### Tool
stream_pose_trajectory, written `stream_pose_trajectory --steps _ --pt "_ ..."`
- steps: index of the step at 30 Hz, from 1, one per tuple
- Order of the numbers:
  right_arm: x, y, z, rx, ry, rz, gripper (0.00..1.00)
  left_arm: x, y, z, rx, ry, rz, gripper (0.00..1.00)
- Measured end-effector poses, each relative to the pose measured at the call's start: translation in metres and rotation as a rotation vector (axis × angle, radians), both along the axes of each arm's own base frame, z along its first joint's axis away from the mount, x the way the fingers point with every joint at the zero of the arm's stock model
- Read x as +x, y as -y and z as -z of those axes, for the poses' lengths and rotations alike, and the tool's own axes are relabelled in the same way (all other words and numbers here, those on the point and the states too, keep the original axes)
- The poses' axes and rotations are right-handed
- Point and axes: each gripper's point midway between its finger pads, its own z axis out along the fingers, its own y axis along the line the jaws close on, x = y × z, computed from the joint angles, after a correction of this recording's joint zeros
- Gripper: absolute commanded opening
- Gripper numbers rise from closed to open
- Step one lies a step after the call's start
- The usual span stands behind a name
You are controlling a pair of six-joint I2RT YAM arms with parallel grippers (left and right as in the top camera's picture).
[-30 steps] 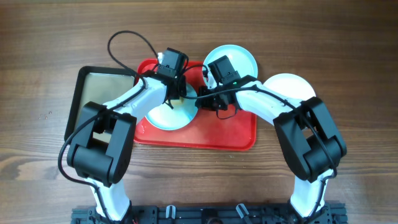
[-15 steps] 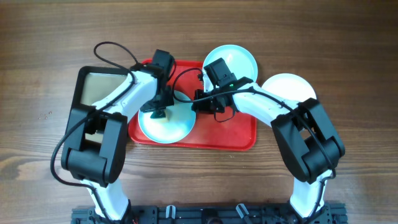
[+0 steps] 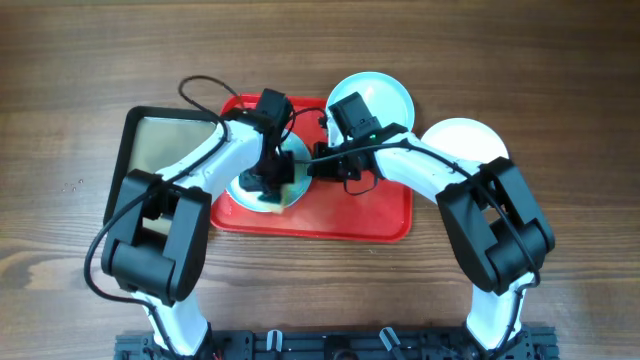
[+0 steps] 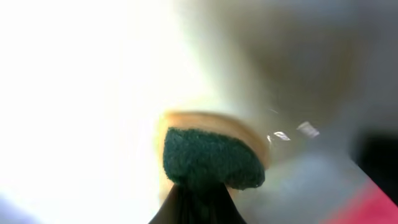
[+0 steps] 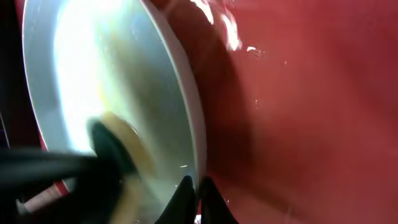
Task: Clean dirty plates on tray and stack at the side
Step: 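Scrub the blue plate with the sponge held in the left gripper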
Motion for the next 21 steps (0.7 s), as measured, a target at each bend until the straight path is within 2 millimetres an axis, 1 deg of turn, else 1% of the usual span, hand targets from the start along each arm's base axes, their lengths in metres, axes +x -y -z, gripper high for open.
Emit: stream_pose_trajectory --steps 4,7,10,12,13,14,15,16,17,19,21 --pt "0.0 0.0 0.0 0.001 0.0 0.001 0.04 0.018 -0.046 -0.005 0.267 0.12 -0.159 0.04" --pt "0.0 0.0 0.0 0.001 0.0 0.001 0.04 0.026 -0.063 -0.007 0.368 0.172 -0.207 0.04" --pt "0.0 0.0 0.0 0.001 -0.001 0.001 0.04 0.037 -0.066 -0.008 0.391 0.21 -0.22 0.04" --pt "0.0 0.001 0.0 -0.002 -0.008 0.008 0.04 0.054 -0.058 -0.009 0.343 0.256 -0.206 0.04" --pt "0.001 0.003 0.001 -0.003 -0.013 0.017 0.04 0.068 -0.049 -0.009 0.283 0.29 -0.187 0.04" --pt "0.002 0.004 0.001 -0.003 -0.014 0.023 0.04 0.078 -0.04 -0.009 0.225 0.31 -0.163 0.04" --pt "0.002 0.005 0.001 -0.003 -0.015 0.026 0.04 0.087 -0.027 -0.009 0.149 0.33 -0.126 0.04" --pt "0.003 0.005 0.001 -0.004 -0.014 0.027 0.04 0.095 -0.006 -0.011 0.033 0.341 -0.054 0.04" --pt "0.003 0.005 0.001 -0.005 -0.013 0.027 0.04 0.095 0.008 -0.011 -0.033 0.333 -0.005 0.04" --pt "0.003 0.005 0.001 -0.005 -0.013 0.027 0.04 0.087 0.033 -0.011 -0.166 0.295 0.105 0.04" --pt "0.003 0.005 0.001 -0.005 -0.013 0.027 0.04 0.077 0.043 -0.01 -0.223 0.255 0.165 0.04"
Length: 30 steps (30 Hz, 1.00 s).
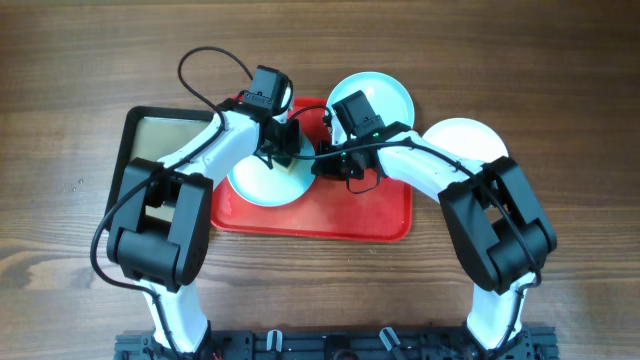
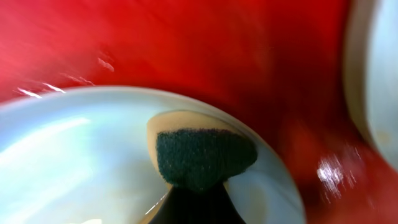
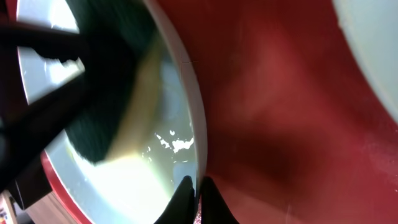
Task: Clean dirty plates on tray and stack at the side
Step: 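Scrub the blue plate with the sponge held in the left gripper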
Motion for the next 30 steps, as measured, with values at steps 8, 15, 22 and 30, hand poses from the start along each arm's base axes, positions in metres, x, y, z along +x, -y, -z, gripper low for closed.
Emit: stream_pose_trajectory --steps 8,15,22,30 --pt "-0.005 -0.001 0.0 0.002 -0.014 -0.012 0.04 -0.081 0.005 0.0 -0.067 -0.281 0.298 0.04" --pt "-0.006 -0.006 -0.001 0.008 -0.005 -0.023 0.04 -0.082 -0.036 0.007 0.196 -0.308 0.178 0.04" --pt "-0.006 -0.006 -0.001 0.008 -0.005 -0.023 0.04 -0.055 -0.097 0.001 0.547 -0.177 -0.122 0.04" --pt "-0.003 -0.003 0.0 0.004 -0.003 -0.014 0.04 0.003 -0.082 0.0 0.446 0.06 -0.275 0.04"
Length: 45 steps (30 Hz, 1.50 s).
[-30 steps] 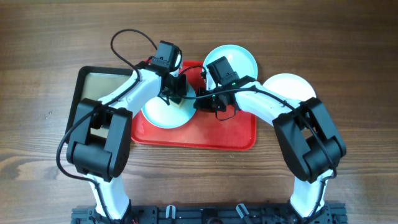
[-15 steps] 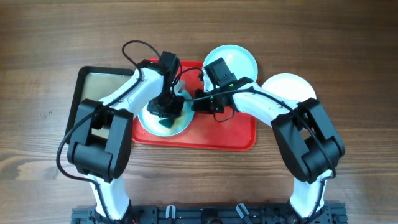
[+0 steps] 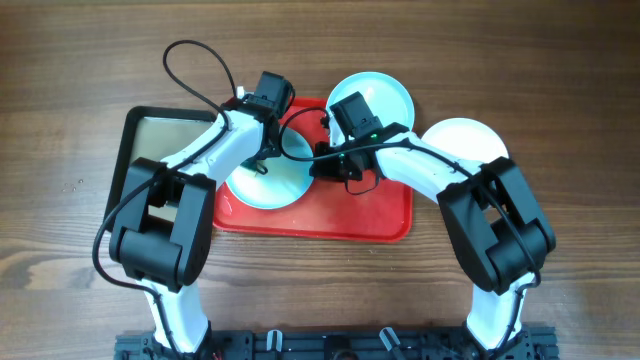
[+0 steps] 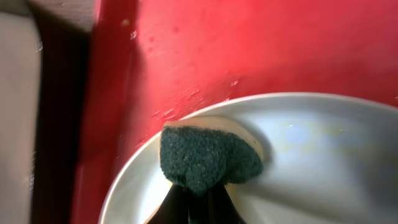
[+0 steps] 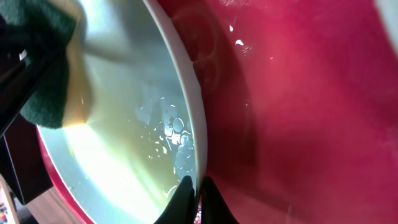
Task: Clean dirty plates on tray and stack at the side
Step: 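Scrub the blue plate with the sponge held in the left gripper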
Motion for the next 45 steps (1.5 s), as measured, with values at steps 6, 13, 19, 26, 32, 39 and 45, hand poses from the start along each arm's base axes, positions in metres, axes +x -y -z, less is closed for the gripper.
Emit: stream_pose_trajectory --steps 6,13,19,26,32,39,45 --pt "0.001 0.002 0.0 -0.001 -0.001 0.005 0.04 -0.001 0.064 0.003 -0.338 -0.056 0.188 0.04" --pt "0.0 0.002 0.0 -0.002 -0.003 0.003 0.04 -0.08 0.089 0.002 -0.522 -0.382 0.443 0.04" --pt "0.0 0.001 0.0 0.0 -0.003 0.0 0.04 -0.107 0.056 0.006 -0.374 -0.513 0.423 0.04" --pt "-0.002 -0.003 -0.001 0.005 0.001 -0.009 0.04 -0.09 0.008 0.005 -0.093 -0.428 0.15 0.04" --pt "-0.001 -0.003 -0.001 0.004 0.004 -0.008 0.05 -0.062 -0.001 0.005 -0.043 -0.273 -0.019 0.04" --pt "0.008 0.003 -0.003 0.007 0.012 0.02 0.04 0.022 0.039 -0.003 -0.279 0.069 -0.042 0.04" --pt "0.007 0.003 -0.002 0.004 0.011 0.017 0.04 0.009 0.092 -0.005 -0.527 -0.026 0.244 0.04"
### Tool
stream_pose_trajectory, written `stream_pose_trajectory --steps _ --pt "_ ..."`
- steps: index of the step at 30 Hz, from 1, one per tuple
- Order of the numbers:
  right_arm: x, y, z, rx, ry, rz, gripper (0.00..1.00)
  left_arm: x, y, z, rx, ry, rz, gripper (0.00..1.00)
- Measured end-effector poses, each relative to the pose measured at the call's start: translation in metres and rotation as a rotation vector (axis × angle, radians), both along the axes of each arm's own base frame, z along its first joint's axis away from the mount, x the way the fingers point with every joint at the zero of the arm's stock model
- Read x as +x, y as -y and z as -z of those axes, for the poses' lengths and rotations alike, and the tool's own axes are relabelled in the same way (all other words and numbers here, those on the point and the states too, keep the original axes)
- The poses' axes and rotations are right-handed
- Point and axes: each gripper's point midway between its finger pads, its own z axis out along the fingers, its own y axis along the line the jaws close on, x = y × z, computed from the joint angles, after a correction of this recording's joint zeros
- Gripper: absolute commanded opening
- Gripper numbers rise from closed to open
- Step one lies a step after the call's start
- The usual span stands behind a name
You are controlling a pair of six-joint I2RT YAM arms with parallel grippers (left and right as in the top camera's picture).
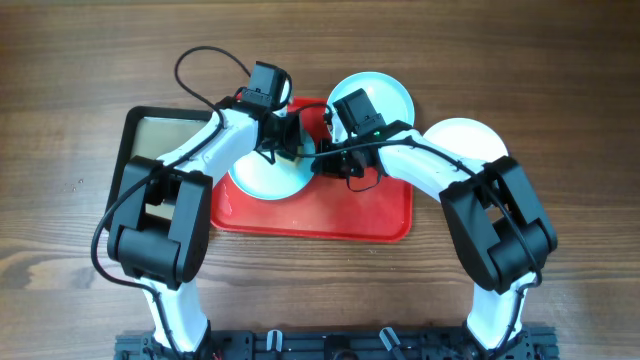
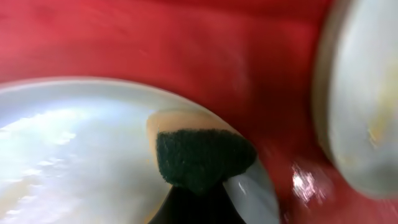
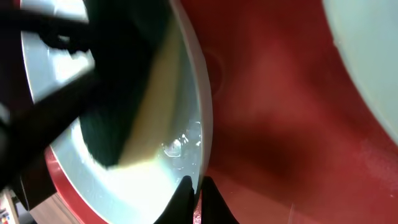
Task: Clean dirty plates on tray and stack at the side
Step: 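Scrub the blue plate with the sponge held in the left gripper, then lift the blue plate with the right gripper and move it right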
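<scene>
A pale plate point(image 1: 262, 175) lies on the red tray point(image 1: 340, 215). My left gripper point(image 2: 198, 208) is shut on a green-and-yellow sponge point(image 2: 200, 155) that presses on the plate point(image 2: 74, 149) near its right rim. My right gripper point(image 3: 194, 186) is shut on that plate's rim point(image 3: 202, 124), one finger on each side. The sponge point(image 3: 124, 112) shows dark and blurred over the plate in the right wrist view. A second pale plate point(image 1: 385, 95) sits at the tray's far right corner, and a white plate point(image 1: 463, 140) rests on the table to the right.
A black-framed tray point(image 1: 150, 150) lies on the wooden table left of the red tray. The left arm's cable point(image 1: 205, 75) loops above it. Wet drops glint on the red tray point(image 2: 305, 180) beside the plate.
My left gripper and the sponge have moved from the plate's upper left rim to its right side, close to my right gripper. My right gripper still pinches the rim.
The sponge was first pressed on the plate's middle, low on the tray. Then it sat at the plate's upper right, then at its upper left rim, and now at the right again. My right gripper held the plate's rim throughout.
</scene>
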Motion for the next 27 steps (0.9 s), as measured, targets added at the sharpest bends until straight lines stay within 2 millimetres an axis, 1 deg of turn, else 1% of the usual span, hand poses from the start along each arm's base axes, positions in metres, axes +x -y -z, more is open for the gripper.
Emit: stream_pose_trajectory --steps 2,4,5,7,8,9,10,12,15,17,18,19,22,24,26,27 --pt "0.0 0.0 0.0 0.0 0.0 0.0 0.05 -0.017 0.005 0.002 -0.024 -0.054 0.071 0.04" --pt "-0.001 0.0 0.0 0.0 -0.004 -0.002 0.14 -0.027 0.004 0.004 -0.018 -0.087 0.106 0.04" --pt "-0.002 -0.002 0.0 -0.001 -0.007 -0.001 0.17 -0.029 0.003 0.005 -0.013 -0.093 0.111 0.04" --pt "-0.009 -0.007 0.003 -0.019 -0.012 -0.002 0.18 -0.029 0.003 0.005 -0.009 -0.091 0.123 0.04" --pt "-0.011 -0.009 0.004 -0.032 -0.011 -0.001 0.18 -0.029 0.003 0.005 -0.009 -0.089 0.125 0.04" --pt "-0.012 -0.01 0.006 -0.047 -0.012 0.012 0.13 -0.029 0.003 0.005 -0.009 -0.087 0.127 0.04" --pt "-0.012 -0.01 0.006 -0.054 -0.011 0.019 0.06 -0.029 0.003 0.005 -0.009 -0.086 0.128 0.04" --pt "-0.01 -0.007 0.008 -0.069 -0.016 0.052 0.04 -0.028 0.001 0.005 0.004 -0.082 0.124 0.04" --pt "-0.007 -0.004 0.009 -0.078 -0.016 0.078 0.04 -0.021 -0.017 0.01 0.106 -0.071 0.032 0.04" --pt "-0.006 -0.004 0.009 -0.078 -0.016 0.083 0.04 -0.015 -0.037 0.009 0.21 -0.053 -0.077 0.04" --pt "-0.006 -0.004 0.009 -0.078 -0.016 0.083 0.04 -0.013 -0.055 0.008 0.296 -0.041 -0.151 0.04" --pt "-0.007 -0.004 0.009 -0.078 -0.017 0.082 0.04 -0.013 -0.067 0.007 0.353 -0.035 -0.192 0.04" --pt "-0.007 -0.005 0.009 -0.078 -0.017 0.082 0.04 -0.016 -0.092 0.002 0.478 -0.029 -0.258 0.04" --pt "-0.008 -0.005 0.009 -0.077 -0.022 0.08 0.04 -0.015 -0.101 -0.006 0.521 -0.014 -0.287 0.04" --pt "-0.013 -0.001 0.01 -0.092 -0.05 0.078 0.05 -0.01 -0.101 -0.023 0.512 0.01 -0.301 0.04" --pt "-0.015 0.0 0.011 -0.097 -0.059 0.077 0.04 -0.003 -0.101 -0.042 0.485 0.042 -0.32 0.04"
